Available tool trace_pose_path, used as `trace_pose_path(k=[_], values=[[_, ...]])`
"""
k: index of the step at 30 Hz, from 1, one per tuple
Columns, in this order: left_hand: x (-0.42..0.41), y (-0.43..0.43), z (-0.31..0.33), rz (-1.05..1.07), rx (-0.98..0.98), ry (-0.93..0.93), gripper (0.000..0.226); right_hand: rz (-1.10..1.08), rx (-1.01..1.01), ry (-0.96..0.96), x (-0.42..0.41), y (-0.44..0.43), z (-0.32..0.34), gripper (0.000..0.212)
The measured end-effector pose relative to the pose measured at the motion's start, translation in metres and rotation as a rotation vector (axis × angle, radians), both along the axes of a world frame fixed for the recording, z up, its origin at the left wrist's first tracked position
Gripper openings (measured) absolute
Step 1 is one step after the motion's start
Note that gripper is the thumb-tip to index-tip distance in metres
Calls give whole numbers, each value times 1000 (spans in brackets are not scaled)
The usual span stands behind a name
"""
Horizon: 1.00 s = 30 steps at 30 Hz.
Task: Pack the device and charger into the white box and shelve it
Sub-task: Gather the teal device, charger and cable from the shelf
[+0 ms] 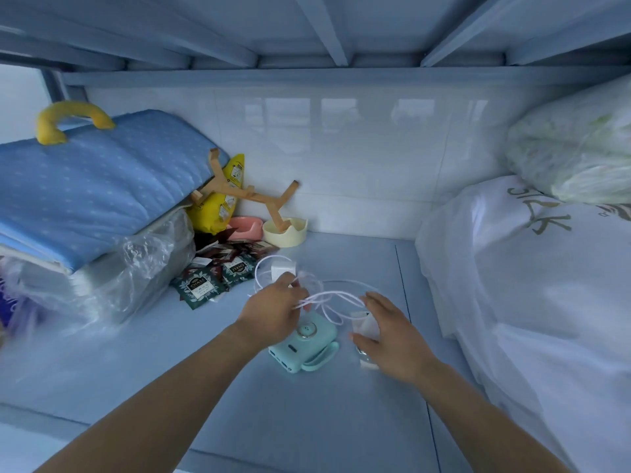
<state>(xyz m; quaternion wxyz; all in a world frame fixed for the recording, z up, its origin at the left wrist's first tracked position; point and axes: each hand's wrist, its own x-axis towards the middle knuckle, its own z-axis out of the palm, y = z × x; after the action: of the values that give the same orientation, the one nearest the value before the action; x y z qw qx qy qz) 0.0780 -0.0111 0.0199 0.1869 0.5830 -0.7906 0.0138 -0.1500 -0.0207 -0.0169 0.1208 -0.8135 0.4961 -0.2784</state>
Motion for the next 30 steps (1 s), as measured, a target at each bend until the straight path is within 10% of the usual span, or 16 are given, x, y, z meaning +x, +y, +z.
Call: trace_pose_path(k=[8, 30], values=[[-35, 37, -18, 185, 168, -156, 73, -16, 23, 25, -11, 20, -11, 84], [-43, 35, -23, 257, 200, -219, 78, 5, 124, 22, -9, 27, -1, 64]])
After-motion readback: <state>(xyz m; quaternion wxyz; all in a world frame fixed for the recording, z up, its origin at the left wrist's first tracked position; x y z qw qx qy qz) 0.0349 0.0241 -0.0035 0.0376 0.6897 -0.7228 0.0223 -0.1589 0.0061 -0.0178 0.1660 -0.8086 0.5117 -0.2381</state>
